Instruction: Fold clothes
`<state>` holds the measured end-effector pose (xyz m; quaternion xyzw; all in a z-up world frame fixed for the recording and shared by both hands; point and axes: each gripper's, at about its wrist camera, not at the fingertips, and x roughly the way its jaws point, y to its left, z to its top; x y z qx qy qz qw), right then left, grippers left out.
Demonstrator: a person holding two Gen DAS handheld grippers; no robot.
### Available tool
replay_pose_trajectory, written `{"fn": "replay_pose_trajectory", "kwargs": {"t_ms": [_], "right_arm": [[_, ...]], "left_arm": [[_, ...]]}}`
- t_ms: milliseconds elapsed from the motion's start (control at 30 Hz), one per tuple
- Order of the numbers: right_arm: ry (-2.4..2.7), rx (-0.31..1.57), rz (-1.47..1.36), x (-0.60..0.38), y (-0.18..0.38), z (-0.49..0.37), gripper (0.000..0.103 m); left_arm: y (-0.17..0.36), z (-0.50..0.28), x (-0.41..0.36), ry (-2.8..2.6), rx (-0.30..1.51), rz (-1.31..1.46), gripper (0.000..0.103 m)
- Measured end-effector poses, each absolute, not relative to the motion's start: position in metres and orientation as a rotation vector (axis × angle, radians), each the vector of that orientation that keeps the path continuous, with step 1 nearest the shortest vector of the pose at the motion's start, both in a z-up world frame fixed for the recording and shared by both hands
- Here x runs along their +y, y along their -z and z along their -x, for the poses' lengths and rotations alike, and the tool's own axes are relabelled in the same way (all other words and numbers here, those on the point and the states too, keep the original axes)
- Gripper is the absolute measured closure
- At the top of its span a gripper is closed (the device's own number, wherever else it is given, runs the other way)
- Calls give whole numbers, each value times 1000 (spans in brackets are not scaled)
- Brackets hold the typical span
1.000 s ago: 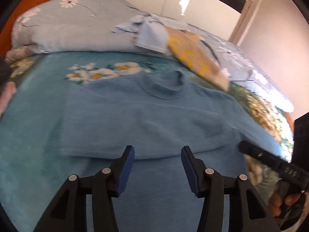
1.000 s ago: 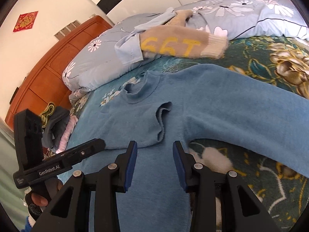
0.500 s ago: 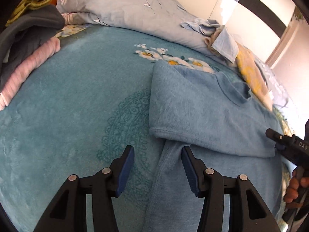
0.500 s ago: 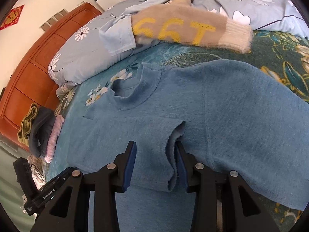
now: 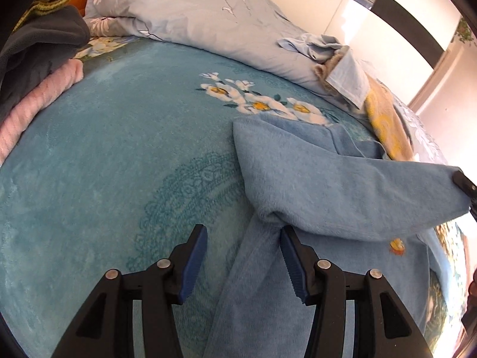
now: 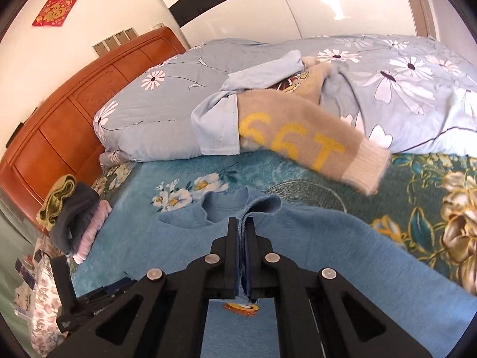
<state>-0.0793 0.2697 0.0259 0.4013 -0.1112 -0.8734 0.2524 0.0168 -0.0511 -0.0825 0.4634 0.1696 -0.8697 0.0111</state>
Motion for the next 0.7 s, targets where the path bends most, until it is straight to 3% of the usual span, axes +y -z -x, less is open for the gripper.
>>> {"fn": "replay_pose_trajectory", "kwargs": {"t_ms": [167,467,700], "right_arm": [[2391,-311,-1106,283,-23,85,100],[2335,-348,-1395,303,56,100,100],[2406,-367,-1410,324,52,92,99]], "left_arm": [[86,-17,-65,2671,612,-1390,48],[89,-20,-83,2626,705,-1333,47],[83,-30,-95,2598,684,-1322,47]]}}
